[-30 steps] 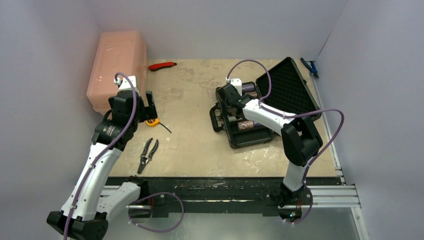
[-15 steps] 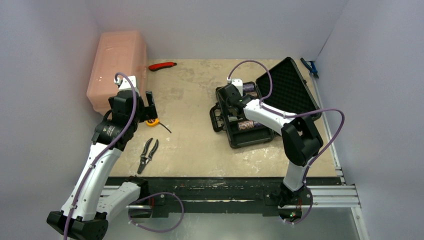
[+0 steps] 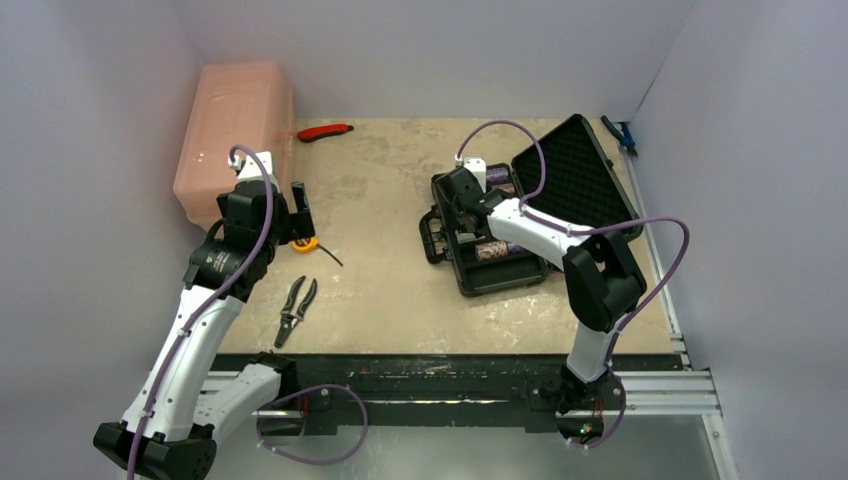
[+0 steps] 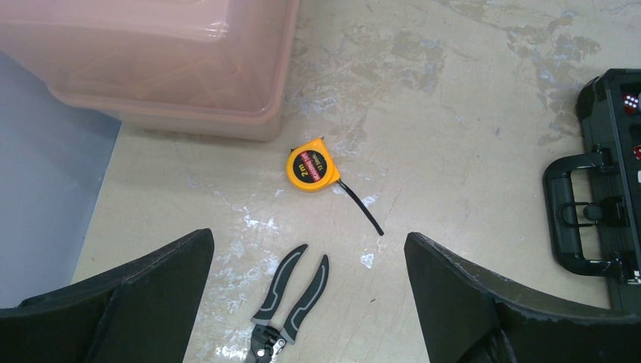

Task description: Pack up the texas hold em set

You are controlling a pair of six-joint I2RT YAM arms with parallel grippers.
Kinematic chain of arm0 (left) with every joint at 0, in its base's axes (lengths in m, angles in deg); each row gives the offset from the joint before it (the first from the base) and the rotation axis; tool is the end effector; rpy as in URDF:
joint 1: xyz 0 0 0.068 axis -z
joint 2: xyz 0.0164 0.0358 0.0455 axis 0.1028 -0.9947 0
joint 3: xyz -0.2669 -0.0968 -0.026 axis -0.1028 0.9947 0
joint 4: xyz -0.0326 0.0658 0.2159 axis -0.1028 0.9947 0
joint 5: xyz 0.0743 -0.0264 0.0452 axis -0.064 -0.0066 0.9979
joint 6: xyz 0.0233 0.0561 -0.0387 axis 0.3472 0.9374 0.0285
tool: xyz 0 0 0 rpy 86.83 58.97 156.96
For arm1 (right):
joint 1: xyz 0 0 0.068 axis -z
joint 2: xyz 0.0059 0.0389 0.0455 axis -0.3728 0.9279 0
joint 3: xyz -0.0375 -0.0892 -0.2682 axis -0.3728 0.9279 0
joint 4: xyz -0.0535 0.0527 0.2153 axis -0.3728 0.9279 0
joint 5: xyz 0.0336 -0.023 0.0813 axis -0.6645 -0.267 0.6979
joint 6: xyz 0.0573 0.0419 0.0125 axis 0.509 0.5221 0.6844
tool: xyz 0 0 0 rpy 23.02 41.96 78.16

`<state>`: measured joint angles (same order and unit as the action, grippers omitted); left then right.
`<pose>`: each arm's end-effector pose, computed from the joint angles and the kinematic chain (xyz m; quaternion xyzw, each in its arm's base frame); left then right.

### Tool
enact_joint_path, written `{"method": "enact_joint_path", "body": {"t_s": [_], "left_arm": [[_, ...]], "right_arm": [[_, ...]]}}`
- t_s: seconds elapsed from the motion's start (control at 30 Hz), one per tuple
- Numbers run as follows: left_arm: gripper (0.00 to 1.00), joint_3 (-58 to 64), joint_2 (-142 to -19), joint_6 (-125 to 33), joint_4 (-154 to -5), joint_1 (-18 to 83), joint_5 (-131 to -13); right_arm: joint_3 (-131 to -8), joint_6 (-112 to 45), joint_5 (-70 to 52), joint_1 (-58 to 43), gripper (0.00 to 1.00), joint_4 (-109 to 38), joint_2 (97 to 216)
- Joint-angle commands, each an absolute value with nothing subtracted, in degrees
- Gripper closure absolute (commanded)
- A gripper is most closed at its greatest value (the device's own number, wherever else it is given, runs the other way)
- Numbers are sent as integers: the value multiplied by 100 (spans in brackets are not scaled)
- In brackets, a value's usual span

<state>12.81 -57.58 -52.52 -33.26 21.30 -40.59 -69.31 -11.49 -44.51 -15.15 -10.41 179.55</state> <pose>0.1533 -0.0180 0.3578 -0.1162 0.8601 0.0348 0.4954 0.3140 0.2027 0.2331 0.0067 0.9271 -0.0260 0.3738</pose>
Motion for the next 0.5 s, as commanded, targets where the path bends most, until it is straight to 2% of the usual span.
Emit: {"method": "enact_joint_path", "body": {"t_s": [0.0, 0.2, 0.33, 0.47], "left_arm": [[2, 1286, -5752, -5148, -3524, 2146, -4072], [2, 1284, -5751, -5144, -3522, 2145, -4079], [2, 1288, -5760, -5145, -3524, 2145, -4070], [2, 1288, -5790, -5144, -3531, 2141, -4061]], "right_arm": [[-6815, -1150, -4477, -1440, 77, -1139, 17878], [-6785, -1176, -4513, -1424, 60, -1114, 17803], [-6803, -1182, -4591, -1423, 42, -1058, 17710], [-6827, -1209, -4646, -1421, 32, -1011, 17599]]}}
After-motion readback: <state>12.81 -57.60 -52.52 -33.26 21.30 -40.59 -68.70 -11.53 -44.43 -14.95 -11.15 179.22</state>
